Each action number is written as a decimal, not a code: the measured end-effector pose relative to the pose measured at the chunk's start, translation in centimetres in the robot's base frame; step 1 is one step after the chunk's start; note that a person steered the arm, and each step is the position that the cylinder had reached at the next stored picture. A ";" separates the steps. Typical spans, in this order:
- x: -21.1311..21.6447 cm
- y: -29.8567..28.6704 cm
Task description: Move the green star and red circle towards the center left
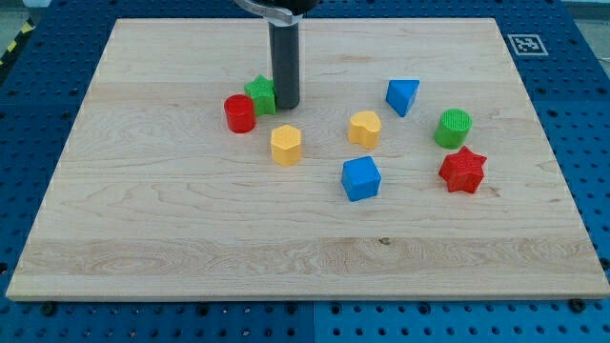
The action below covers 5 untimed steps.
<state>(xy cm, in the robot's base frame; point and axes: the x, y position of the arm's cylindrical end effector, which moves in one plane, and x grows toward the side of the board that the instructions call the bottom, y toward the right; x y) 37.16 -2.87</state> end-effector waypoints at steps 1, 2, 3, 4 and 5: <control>-0.3 -1.3; -0.4 -3.5; -0.6 -4.2; -0.9 -4.2; -1.3 -3.8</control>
